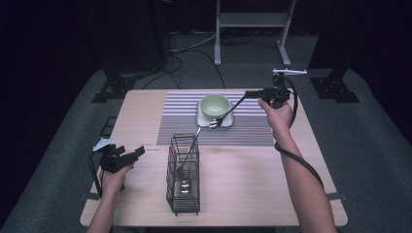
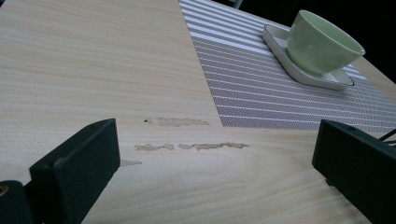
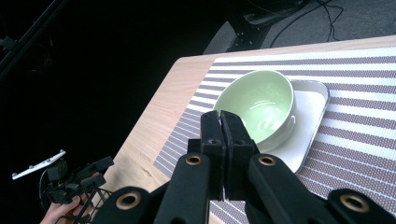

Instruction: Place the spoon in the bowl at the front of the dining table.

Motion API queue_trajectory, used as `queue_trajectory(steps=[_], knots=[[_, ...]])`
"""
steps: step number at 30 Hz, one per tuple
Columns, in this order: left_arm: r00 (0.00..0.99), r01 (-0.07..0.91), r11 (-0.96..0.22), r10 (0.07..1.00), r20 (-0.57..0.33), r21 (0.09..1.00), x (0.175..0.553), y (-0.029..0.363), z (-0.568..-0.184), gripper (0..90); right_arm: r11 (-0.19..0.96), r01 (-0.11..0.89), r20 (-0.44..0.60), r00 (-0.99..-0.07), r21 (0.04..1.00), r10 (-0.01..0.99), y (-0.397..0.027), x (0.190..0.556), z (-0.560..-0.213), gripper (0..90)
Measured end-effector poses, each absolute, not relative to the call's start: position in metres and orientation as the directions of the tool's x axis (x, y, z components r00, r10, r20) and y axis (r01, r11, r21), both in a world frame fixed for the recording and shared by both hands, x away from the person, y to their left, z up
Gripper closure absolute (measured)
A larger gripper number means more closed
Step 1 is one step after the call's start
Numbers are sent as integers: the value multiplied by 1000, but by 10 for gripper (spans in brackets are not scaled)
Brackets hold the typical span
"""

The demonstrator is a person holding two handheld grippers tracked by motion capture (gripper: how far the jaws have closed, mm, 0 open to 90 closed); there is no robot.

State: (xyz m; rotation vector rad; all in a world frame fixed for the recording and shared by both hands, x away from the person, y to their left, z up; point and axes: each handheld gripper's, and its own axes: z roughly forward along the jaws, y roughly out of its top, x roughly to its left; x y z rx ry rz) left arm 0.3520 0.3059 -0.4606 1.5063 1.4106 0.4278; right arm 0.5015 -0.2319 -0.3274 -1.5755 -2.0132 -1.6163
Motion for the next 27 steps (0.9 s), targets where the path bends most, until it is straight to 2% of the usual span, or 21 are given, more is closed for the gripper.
queue_trajectory(steps=[27], knots=[[262,549,182,890,-374,816,355,306,-462,0,-130,750,625,-428,649,653,-222,527,-312,886]])
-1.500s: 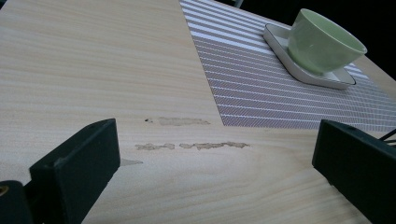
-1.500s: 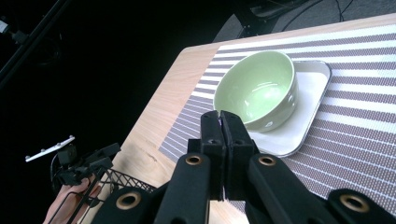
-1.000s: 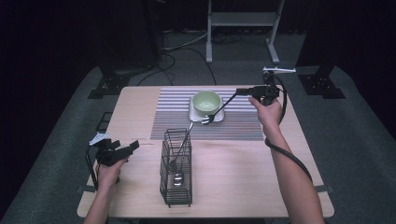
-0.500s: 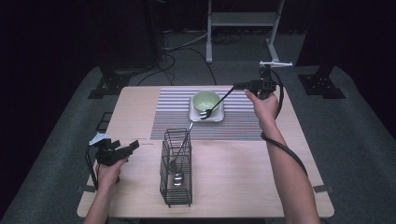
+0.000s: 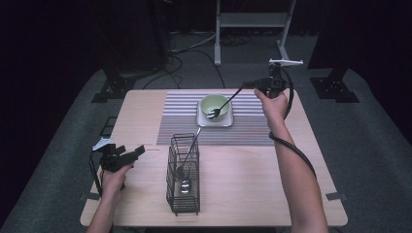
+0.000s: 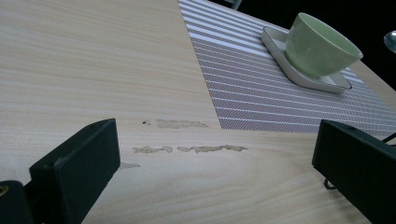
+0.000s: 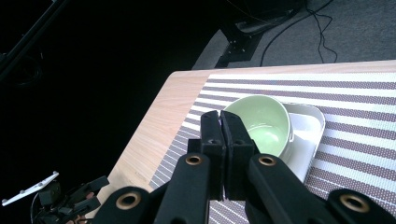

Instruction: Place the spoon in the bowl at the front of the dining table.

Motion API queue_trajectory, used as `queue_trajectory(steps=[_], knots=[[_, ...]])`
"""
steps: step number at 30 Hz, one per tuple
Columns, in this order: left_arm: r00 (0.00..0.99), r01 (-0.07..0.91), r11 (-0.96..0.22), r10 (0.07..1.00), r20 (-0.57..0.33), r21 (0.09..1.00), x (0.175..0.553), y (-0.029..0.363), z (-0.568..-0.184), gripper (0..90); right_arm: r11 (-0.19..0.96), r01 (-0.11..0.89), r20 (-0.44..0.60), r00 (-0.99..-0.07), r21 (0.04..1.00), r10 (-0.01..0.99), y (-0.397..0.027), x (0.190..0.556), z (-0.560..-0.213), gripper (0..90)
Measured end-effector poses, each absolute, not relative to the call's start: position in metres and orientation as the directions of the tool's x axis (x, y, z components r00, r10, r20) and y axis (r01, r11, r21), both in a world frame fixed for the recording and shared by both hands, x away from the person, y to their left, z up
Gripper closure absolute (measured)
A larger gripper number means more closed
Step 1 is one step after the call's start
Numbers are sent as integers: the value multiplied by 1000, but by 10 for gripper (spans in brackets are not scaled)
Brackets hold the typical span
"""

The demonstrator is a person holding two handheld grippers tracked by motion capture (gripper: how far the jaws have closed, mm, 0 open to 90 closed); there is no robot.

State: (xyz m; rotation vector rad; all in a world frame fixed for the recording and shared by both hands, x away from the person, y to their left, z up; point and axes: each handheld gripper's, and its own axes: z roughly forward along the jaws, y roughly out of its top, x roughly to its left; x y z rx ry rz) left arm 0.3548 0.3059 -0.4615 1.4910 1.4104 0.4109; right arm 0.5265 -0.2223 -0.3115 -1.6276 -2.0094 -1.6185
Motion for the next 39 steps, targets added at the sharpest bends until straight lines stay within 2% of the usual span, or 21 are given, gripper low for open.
queue_trajectory(steps=[18,39], knots=[[249,551,206,884,-395,809,355,311,-463,0,-143,746,617,-409,651,672,-222,542,-303,886],[246,549,213,883,-400,808,355,313,-463,0,-193,749,622,-346,634,702,-232,560,-308,886]])
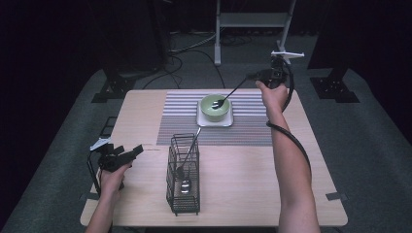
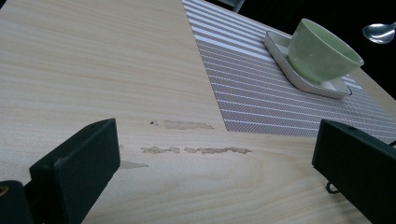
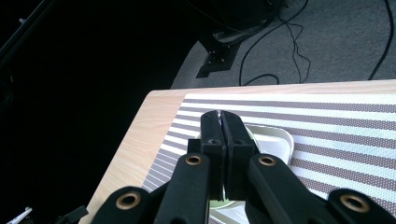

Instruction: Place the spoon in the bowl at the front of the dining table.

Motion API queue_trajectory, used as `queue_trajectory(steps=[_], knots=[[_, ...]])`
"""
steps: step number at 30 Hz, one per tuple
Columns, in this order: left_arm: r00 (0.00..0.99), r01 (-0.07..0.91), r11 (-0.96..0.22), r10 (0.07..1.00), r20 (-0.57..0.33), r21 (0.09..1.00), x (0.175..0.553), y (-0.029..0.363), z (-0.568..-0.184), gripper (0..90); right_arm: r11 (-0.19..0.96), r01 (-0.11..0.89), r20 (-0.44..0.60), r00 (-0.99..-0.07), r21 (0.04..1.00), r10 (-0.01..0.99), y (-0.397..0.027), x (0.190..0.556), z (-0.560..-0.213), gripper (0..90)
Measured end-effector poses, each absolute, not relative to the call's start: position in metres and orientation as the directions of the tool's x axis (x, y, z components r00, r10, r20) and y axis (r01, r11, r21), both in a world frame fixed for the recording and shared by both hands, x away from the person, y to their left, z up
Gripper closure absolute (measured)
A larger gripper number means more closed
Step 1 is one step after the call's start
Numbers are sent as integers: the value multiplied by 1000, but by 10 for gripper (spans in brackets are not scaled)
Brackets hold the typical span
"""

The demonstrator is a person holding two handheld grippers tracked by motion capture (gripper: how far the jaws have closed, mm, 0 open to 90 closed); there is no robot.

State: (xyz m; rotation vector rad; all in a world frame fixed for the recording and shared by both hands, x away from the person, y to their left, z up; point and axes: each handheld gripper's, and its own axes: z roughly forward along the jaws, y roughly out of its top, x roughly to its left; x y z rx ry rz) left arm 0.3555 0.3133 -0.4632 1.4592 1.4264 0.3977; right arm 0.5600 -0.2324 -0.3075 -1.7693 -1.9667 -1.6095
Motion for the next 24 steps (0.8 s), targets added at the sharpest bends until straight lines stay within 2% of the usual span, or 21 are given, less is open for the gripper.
queue_trajectory(steps=[24], knots=[[242,546,216,884,-399,809,355,316,-463,0,-215,770,621,-281,601,732,-222,579,-335,883]])
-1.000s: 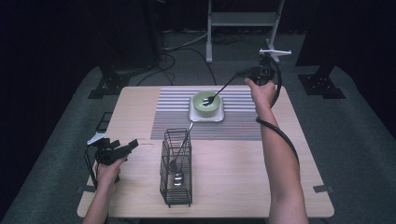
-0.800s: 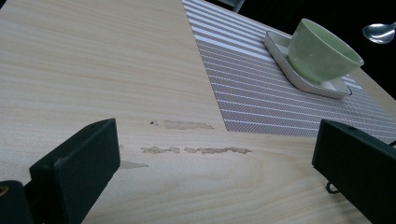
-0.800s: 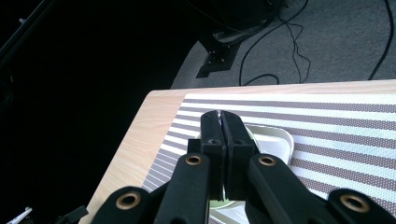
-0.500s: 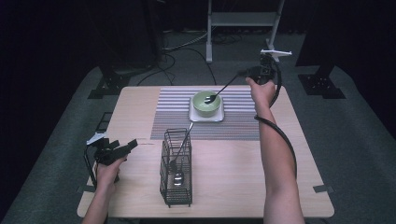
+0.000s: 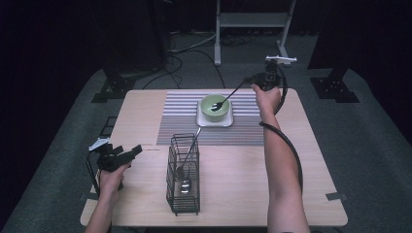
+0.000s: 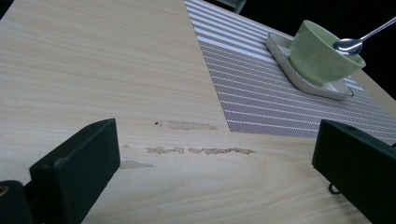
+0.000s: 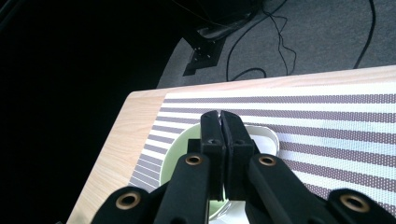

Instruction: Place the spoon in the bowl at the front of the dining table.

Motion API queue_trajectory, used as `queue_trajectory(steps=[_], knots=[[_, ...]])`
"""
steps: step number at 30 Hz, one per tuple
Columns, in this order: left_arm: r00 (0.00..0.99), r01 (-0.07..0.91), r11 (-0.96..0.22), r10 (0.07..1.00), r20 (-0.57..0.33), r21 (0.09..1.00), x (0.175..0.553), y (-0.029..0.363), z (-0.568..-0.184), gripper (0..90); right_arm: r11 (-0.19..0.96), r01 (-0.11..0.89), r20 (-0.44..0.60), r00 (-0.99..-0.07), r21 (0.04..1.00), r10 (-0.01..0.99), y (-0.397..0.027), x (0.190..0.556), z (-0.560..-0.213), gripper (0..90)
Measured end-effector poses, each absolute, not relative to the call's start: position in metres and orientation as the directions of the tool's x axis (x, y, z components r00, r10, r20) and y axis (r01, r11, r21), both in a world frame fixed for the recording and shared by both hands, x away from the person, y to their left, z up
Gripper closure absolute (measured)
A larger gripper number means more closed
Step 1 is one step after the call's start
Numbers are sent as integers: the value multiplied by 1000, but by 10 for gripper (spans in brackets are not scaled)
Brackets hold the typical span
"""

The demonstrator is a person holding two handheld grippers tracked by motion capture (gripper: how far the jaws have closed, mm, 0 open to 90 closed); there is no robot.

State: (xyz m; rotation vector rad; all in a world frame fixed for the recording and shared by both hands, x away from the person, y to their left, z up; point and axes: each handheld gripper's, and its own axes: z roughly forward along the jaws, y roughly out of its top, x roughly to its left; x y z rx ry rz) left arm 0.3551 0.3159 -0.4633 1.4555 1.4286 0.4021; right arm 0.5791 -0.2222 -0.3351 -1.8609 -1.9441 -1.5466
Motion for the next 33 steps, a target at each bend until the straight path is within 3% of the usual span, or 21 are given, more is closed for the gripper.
queue_trajectory(steps=[33], knots=[[251,553,185,893,-374,812,354,309,-463,0,-240,798,665,-250,553,704,-225,581,-391,881]])
